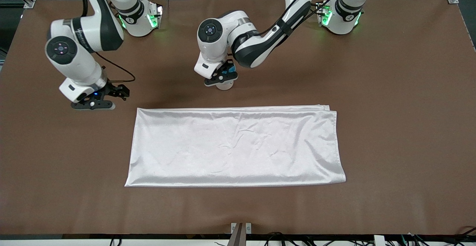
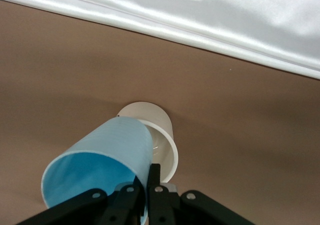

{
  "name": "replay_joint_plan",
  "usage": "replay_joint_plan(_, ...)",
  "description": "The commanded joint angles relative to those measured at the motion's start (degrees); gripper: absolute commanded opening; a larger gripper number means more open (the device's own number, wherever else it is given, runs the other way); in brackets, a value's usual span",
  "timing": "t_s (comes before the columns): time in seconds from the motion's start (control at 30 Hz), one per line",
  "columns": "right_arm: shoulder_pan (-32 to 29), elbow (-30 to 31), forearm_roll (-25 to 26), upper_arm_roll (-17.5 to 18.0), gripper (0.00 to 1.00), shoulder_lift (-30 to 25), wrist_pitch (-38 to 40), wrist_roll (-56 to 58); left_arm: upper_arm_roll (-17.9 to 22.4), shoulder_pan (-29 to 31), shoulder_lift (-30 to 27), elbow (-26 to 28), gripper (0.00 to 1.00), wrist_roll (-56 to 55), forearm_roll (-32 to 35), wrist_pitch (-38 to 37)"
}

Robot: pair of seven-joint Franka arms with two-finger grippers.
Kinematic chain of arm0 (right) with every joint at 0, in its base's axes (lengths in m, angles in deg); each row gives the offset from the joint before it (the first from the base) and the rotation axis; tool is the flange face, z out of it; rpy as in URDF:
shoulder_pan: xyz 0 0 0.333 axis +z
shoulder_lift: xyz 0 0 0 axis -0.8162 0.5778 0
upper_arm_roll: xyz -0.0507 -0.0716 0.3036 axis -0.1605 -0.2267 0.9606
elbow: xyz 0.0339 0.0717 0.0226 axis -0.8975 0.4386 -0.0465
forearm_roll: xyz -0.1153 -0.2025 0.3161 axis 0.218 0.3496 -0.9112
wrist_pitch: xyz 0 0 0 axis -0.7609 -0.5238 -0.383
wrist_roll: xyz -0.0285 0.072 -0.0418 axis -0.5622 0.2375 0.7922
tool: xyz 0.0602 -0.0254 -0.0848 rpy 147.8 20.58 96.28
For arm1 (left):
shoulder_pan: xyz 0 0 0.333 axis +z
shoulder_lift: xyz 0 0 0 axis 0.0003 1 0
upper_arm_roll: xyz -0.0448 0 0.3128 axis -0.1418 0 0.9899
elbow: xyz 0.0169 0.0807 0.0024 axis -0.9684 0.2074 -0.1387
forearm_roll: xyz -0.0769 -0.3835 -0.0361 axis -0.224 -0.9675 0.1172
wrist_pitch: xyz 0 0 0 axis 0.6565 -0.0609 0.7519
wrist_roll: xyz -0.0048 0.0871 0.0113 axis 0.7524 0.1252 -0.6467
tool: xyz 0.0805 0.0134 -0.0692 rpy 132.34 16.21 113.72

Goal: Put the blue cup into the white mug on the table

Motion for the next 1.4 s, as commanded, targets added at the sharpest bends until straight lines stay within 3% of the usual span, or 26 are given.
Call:
replay_joint_plan(0.0, -0.4, -12.69, -1.16, 0.29, 1.0, 1.24, 12.15, 2.34, -0.52, -0.48, 1.51, -1.62, 0.0, -2.61, 0.78, 0.75)
replay_joint_plan(0.27, -0.67, -21.13, -7.83, 0.12, 1.0, 0.45, 22.61, 5.86, -1.31, -0.39, 2.3, -1.53, 0.0, -2.88, 0.78, 0.75)
replay_joint_plan(0.57, -1.72, -27.73, -8.36, 0.03, 1.0, 0.45, 25.17, 12.01, -1.14, -0.21, 2.83, -1.53, 0.0, -2.7, 0.87, 0.75)
replay_joint_plan(0.6, -1.72, -28.17, -8.36, -0.06, 1.0, 0.45, 25.52, 12.62, -1.05, -0.04, 2.83, -1.53, 0.12, -2.44, 0.87, 0.75)
replay_joint_plan(0.67, -1.72, -28.87, -8.63, -0.06, 1.0, 0.45, 26.66, 13.68, -0.79, 0.32, 2.83, -1.45, 0.44, -2.26, 0.87, 0.75)
replay_joint_plan(0.77, -1.72, -29.76, -10.03, -0.06, 1.0, 0.28, 27.71, 14.21, -0.61, 1.11, 2.75, -1.45, 0.67, -2.17, 0.87, 0.66)
replay_joint_plan(0.83, -1.63, -29.93, -10.21, -0.06, 1.0, 0.27, 27.89, 14.3, -0.61, 1.28, 2.66, -1.36, 1.0, -2.17, 1.13, 0.57)
replay_joint_plan(1.13, -1.72, -30.28, -11.52, 0.03, 1.0, 0.45, 26.75, 15.0, -0.52, 3.3, -0.33, -1.27, 1.0, 0.81, 2.19, -1.09)
replay_joint_plan(1.37, -1.72, -30.29, -12.06, 0.03, 1.0, 0.45, 26.57, 15.0, 1.06, 5.59, -6.21, -0.92, 1.0, 8.45, 2.54, -7.68)
